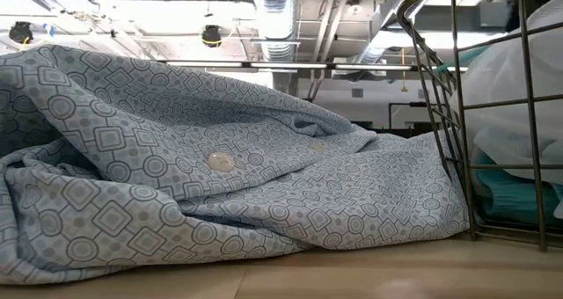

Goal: Pick & Place Cloths
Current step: Put the light blue shorts into the gold basket, then put the light blue shirt into the blue bin

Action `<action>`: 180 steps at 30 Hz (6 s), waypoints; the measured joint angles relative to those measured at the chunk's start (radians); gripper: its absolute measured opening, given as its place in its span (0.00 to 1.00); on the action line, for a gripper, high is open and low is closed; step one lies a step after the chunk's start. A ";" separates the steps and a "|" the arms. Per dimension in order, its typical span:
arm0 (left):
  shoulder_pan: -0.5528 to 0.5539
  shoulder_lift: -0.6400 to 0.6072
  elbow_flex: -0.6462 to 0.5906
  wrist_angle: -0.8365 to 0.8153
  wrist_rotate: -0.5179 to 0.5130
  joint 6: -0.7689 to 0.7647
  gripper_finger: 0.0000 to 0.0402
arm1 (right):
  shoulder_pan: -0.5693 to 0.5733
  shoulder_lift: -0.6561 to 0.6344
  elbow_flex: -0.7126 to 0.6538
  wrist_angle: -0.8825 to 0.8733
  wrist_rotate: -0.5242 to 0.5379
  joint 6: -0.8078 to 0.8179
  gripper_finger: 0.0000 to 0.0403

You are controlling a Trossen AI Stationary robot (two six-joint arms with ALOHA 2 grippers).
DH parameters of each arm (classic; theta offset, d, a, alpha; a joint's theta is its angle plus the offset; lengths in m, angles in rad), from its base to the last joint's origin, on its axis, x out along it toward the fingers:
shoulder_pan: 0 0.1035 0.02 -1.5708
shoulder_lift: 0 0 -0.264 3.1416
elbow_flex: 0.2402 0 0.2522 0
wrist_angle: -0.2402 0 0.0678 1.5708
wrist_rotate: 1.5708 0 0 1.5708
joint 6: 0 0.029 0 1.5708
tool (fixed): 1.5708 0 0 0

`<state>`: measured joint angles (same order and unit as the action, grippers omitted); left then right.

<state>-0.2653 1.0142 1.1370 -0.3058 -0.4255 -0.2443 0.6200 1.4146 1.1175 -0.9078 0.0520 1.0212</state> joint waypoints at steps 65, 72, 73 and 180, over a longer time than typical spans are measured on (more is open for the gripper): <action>0.003 0.216 0.000 0.004 0.008 0.206 0.65 | -0.047 -0.252 0.014 0.187 0.196 -0.246 0.00; 0.027 0.430 0.000 0.040 0.018 0.222 0.73 | -0.047 -0.302 0.068 0.182 0.317 -0.299 0.00; 0.027 0.459 0.000 0.053 0.033 0.237 0.74 | -0.047 -0.304 0.068 0.179 0.319 -0.299 0.00; 0.026 -0.285 0.149 0.605 -0.572 1.507 0.00 | -0.112 -0.150 0.068 0.261 0.395 -0.324 0.01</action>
<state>-0.2396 0.7288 1.2858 0.2993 -0.9980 1.2631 0.5083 1.2644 1.1854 -0.6469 0.4469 0.6967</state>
